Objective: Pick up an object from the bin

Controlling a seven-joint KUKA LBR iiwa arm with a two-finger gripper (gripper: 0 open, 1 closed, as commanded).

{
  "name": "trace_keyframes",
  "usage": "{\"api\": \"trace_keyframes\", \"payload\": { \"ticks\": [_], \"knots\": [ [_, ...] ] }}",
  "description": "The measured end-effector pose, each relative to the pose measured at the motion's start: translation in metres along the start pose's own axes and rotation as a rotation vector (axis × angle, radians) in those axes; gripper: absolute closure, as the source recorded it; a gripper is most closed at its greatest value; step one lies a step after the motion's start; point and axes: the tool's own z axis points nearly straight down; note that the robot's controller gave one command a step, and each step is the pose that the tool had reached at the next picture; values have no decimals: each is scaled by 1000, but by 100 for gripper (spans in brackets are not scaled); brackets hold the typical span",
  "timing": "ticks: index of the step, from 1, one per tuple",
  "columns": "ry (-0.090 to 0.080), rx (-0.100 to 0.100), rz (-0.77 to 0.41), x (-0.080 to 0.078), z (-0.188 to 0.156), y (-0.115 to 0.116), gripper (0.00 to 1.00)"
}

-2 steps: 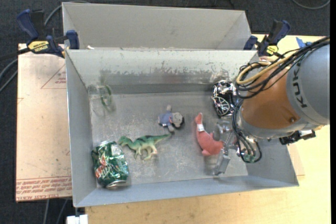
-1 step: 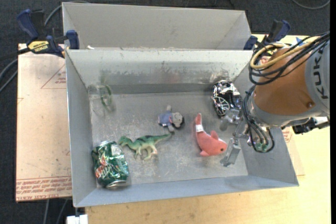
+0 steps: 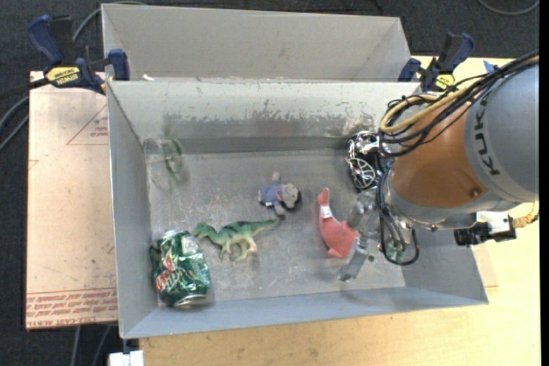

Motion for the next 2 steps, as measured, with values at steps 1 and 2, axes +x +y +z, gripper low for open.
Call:
{"api": "trace_keyframes", "payload": {
  "ticks": [1,2],
  "knots": [
    [-7,0,-13,-10,29,-6,0],
    [0,0,243,1,29,1,100]
  ]
}}
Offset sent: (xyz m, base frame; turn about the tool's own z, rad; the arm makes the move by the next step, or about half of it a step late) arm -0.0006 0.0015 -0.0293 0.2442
